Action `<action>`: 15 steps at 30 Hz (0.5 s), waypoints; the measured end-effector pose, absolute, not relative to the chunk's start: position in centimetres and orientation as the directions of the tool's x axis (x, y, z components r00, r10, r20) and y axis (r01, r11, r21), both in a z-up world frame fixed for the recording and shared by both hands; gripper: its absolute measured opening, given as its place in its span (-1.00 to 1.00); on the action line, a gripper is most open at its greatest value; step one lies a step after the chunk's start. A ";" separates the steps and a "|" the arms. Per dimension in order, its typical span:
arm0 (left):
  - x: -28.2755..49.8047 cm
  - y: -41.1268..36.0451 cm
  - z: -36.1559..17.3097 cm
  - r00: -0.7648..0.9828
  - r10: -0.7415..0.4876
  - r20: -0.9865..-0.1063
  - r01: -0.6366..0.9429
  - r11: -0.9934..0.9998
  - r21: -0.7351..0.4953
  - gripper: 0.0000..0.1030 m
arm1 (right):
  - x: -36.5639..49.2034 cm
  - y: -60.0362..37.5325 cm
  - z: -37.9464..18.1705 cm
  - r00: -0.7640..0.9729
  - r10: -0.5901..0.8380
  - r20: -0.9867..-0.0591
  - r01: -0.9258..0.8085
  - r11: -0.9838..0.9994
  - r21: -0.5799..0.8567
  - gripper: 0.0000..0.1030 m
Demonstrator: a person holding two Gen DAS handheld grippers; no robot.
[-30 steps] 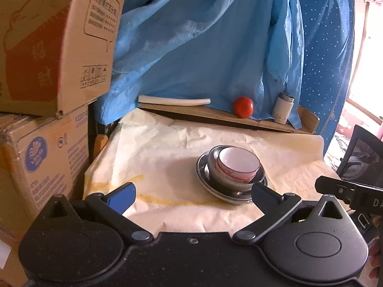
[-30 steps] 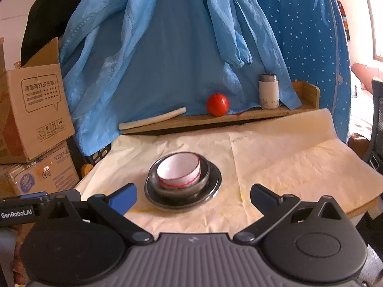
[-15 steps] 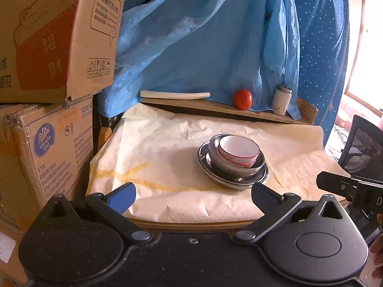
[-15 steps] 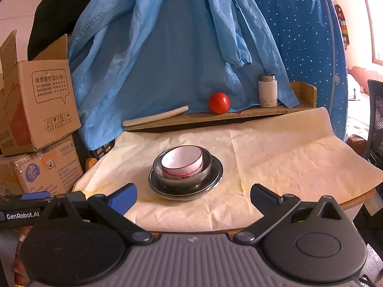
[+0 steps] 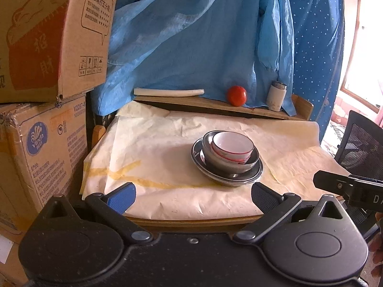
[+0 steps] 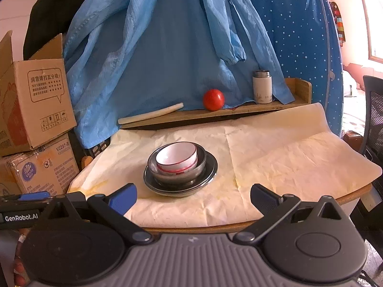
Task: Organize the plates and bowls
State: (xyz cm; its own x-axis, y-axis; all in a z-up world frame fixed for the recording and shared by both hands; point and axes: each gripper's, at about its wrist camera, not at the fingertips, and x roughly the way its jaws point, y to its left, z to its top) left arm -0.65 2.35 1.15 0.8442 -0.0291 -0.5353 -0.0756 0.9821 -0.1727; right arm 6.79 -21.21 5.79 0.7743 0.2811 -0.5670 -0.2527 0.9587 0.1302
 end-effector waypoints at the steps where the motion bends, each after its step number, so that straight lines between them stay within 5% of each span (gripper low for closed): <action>1: -0.6 2.3 1.2 0.845 -0.029 -0.535 -0.075 0.982 -0.172 0.98 | 6.8 -21.2 5.8 0.774 0.281 -0.568 -0.253 0.959 0.130 1.00; 15: -0.5 2.3 1.0 0.843 -0.028 -0.537 -0.072 0.984 -0.165 0.98 | 7.0 -21.1 5.7 0.768 0.285 -0.574 -0.261 0.957 0.126 1.00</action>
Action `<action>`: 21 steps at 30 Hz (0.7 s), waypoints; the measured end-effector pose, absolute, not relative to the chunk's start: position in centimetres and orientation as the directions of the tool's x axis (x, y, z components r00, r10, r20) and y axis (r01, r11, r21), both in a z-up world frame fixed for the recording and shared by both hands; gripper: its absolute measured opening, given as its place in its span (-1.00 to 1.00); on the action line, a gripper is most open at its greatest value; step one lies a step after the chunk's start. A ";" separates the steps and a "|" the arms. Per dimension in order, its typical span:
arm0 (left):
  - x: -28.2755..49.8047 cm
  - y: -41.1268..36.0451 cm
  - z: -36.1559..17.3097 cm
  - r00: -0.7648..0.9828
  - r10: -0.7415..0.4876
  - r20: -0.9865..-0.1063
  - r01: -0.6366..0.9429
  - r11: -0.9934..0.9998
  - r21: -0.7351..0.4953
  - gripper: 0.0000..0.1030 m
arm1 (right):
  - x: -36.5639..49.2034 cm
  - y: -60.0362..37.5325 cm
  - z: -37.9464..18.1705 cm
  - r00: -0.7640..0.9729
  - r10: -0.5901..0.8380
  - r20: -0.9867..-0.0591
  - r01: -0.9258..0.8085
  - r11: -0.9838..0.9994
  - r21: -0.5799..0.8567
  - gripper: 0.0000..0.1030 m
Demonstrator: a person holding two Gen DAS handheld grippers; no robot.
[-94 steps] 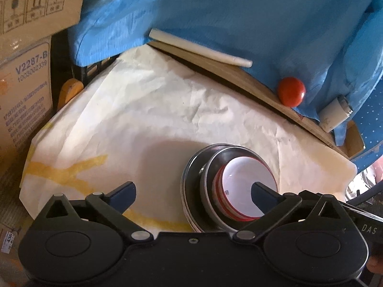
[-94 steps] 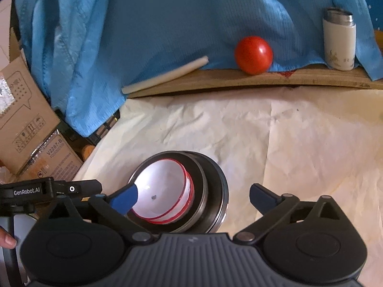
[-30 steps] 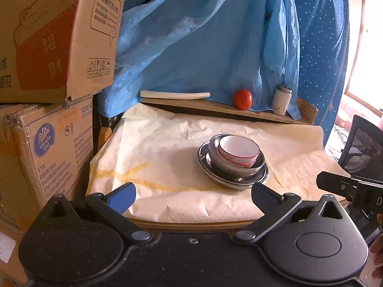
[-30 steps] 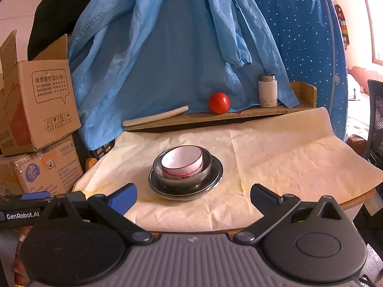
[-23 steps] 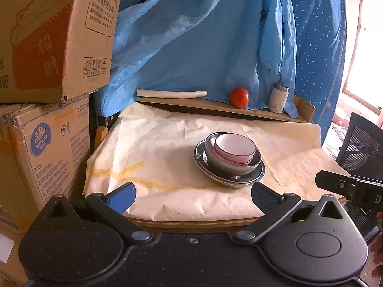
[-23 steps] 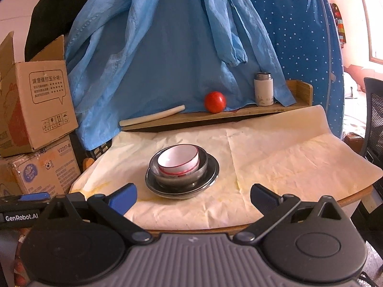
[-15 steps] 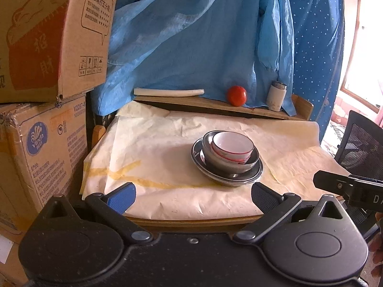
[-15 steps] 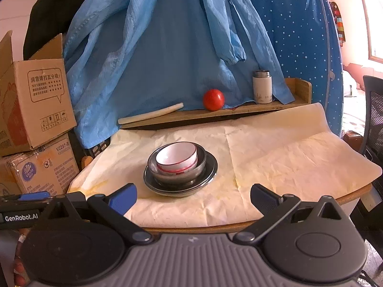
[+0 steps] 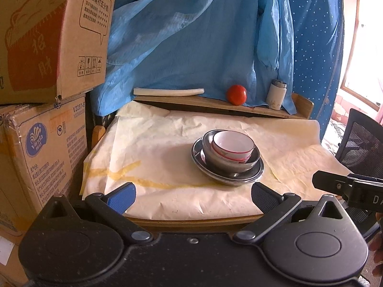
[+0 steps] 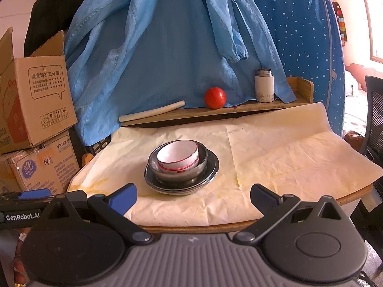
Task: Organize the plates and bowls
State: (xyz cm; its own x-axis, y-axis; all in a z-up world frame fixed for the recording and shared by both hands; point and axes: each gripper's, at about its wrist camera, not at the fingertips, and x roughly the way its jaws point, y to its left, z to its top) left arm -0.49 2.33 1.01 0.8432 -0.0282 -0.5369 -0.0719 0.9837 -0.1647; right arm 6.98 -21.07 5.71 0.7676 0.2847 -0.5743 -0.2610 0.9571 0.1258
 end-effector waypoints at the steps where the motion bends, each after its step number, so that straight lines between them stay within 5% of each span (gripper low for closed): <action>1: -0.5 2.3 1.0 0.843 -0.029 -0.536 -0.072 0.984 -0.165 0.98 | 7.0 -21.1 5.7 0.768 0.285 -0.574 -0.261 0.957 0.126 1.00; 21: -0.4 2.4 0.9 0.840 -0.025 -0.542 -0.076 0.983 -0.164 0.98 | 7.0 -20.8 5.5 0.760 0.294 -0.580 -0.273 0.954 0.127 1.00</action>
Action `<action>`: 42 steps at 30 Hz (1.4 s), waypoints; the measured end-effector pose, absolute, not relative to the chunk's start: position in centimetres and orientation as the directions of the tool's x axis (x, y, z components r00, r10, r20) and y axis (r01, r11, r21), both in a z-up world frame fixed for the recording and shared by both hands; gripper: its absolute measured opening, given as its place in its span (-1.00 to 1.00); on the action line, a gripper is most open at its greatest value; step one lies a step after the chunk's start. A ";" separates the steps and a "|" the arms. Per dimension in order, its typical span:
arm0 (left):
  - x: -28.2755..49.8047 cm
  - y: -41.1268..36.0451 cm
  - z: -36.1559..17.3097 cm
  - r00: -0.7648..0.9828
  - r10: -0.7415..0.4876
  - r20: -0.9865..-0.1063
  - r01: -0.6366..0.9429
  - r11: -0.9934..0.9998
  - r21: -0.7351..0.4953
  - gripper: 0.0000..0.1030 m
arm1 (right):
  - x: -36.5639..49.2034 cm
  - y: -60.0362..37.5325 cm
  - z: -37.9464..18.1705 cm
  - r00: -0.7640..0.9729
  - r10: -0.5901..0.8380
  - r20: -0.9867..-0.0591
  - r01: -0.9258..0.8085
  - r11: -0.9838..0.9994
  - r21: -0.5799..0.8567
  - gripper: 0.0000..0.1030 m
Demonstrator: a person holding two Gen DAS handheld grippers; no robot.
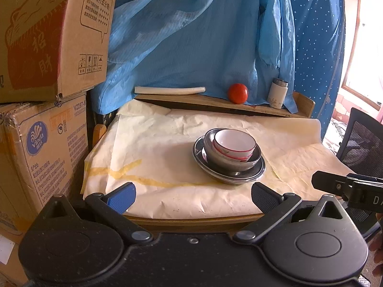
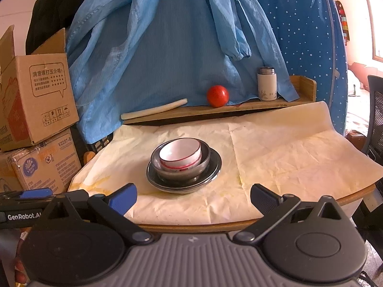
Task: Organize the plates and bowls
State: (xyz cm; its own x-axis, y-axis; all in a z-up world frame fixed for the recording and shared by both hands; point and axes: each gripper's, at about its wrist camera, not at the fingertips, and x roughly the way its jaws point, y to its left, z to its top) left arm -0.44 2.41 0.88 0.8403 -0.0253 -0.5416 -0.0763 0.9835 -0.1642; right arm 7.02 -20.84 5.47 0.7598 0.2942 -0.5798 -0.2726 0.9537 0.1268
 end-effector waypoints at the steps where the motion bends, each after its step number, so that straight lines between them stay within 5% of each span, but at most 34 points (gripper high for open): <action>1: -0.4 2.4 0.9 0.840 -0.025 -0.542 -0.076 0.983 -0.164 0.98 | 7.1 -20.8 5.5 0.760 0.294 -0.580 -0.272 0.954 0.127 1.00; 42: 0.0 2.6 0.6 0.836 -0.005 -0.548 -0.090 0.985 -0.145 0.98 | 7.4 -20.8 5.3 0.757 0.294 -0.584 -0.277 0.953 0.122 1.00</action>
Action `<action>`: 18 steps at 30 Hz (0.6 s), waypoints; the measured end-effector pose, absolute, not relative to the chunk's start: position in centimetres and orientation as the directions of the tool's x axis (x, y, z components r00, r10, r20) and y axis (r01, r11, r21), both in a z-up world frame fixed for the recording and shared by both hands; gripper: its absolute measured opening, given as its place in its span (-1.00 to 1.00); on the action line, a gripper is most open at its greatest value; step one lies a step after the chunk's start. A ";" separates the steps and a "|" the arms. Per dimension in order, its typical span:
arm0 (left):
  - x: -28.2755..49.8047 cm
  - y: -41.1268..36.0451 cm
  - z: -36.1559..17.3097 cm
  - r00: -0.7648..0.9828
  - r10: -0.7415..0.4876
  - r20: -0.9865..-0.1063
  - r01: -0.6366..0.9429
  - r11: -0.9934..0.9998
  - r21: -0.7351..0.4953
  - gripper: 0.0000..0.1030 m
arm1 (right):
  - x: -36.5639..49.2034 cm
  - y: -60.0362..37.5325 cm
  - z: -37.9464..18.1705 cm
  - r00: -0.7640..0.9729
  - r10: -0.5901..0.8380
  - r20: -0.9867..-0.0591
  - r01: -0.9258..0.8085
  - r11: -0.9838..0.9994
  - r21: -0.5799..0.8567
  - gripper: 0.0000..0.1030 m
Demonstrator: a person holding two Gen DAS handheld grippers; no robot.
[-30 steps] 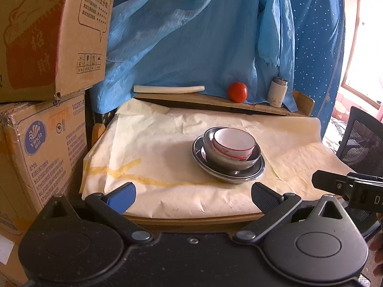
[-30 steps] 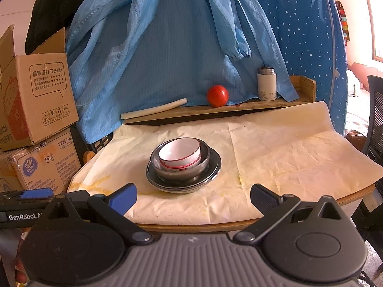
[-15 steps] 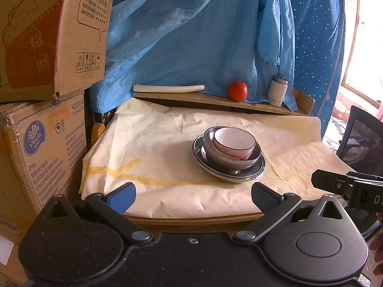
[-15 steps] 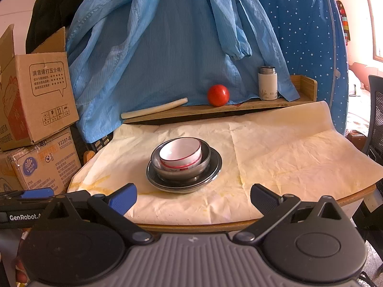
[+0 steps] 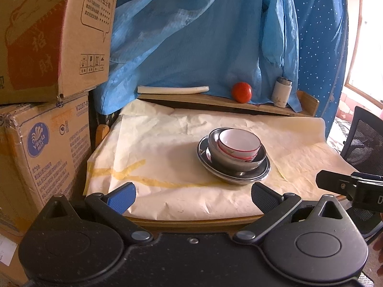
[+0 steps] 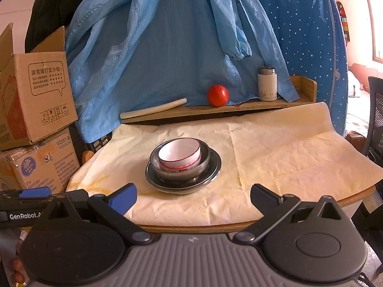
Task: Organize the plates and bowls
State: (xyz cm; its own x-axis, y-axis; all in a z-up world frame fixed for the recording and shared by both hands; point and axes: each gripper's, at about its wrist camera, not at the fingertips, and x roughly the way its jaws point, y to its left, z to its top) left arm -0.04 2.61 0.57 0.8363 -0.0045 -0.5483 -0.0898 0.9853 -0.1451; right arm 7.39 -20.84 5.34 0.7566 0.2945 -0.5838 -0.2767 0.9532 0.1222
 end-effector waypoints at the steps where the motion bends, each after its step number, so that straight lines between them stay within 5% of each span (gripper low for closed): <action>1: 0.0 2.6 0.6 0.837 -0.004 -0.547 -0.089 0.985 -0.144 0.98 | 7.5 -20.8 5.3 0.756 0.295 -0.585 -0.277 0.953 0.122 1.00; 18: 0.0 2.8 0.5 0.838 -0.034 -0.545 -0.059 0.987 -0.152 0.98 | 7.9 -20.6 5.4 0.748 0.303 -0.591 -0.290 0.950 0.120 1.00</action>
State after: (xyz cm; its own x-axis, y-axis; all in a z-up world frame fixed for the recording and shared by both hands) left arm -0.03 2.84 0.55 0.8377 -0.0342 -0.5451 -0.0589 0.9865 -0.1525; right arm 7.88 -20.62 5.38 0.7482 0.3026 -0.5905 -0.2896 0.9496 0.1196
